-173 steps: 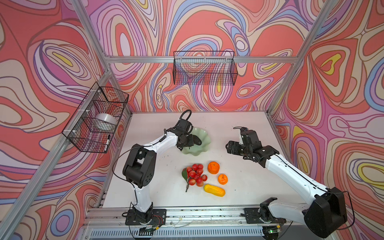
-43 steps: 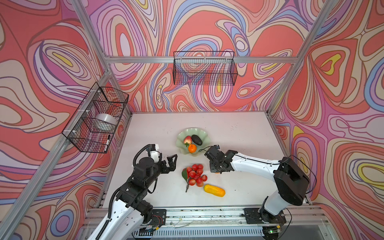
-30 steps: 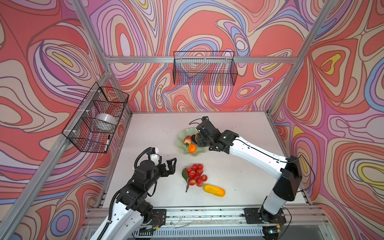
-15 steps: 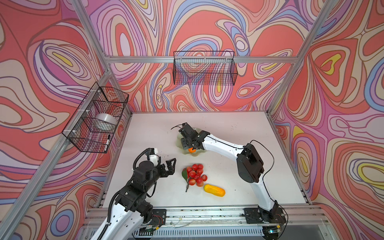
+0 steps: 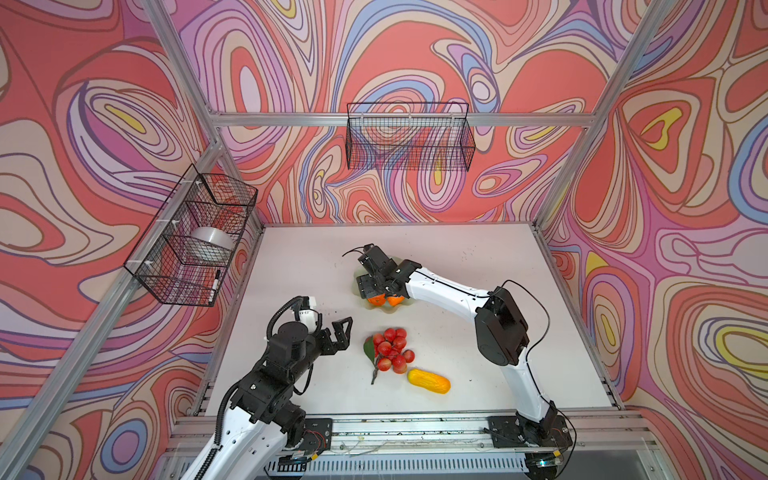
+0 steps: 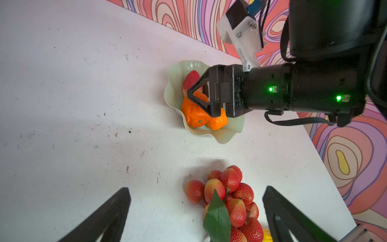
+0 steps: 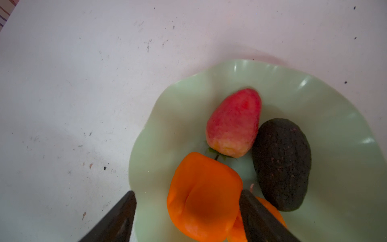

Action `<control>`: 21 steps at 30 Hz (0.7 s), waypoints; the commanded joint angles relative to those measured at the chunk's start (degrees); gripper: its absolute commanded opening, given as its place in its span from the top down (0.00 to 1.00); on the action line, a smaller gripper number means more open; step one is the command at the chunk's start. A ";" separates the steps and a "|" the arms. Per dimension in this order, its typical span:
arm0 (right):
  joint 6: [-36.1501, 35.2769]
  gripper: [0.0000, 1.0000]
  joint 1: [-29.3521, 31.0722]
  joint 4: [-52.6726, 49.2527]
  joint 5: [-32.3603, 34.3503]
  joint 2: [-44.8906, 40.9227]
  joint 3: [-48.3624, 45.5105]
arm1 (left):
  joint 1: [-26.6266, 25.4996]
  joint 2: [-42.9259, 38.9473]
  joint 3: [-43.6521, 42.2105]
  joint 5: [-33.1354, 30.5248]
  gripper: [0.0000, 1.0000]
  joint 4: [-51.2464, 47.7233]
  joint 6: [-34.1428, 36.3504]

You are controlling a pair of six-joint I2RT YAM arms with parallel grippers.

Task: Place and organize the fake fruits in the fruit bowl
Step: 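Set the large orange fruit in the bowl and withdraw the right gripper, then grasp the yellow mango with the right gripper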

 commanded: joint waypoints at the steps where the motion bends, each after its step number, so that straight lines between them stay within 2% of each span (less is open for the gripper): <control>1: 0.06 0.18 -0.55 -1.17 1.08 -11.46 -7.55 | 0.18 0.27 0.69 0.49 0.00 -0.52 0.48; 8: -2.08 0.17 1.96 -1.87 -6.09 -41.86 -38.85 | 0.32 2.01 0.70 0.30 0.00 1.36 1.89; 12: 4.65 0.17 5.98 -2.23 -8.63 -53.89 -50.60 | 0.33 4.38 0.94 1.04 0.00 2.27 2.26; 15: 9.65 0.17 13.29 -3.04 -3.45 -56.11 -54.57 | 0.33 5.34 3.01 1.08 0.00 2.18 2.49; 18: 11.78 0.17 19.10 -4.04 0.83 -52.84 -55.88 | 0.38 5.56 2.06 1.54 0.00 4.18 1.91; 21: 12.07 0.17 21.96 -3.51 2.18 -48.38 -56.30 | 0.33 5.91 -0.20 3.28 0.00 5.80 0.53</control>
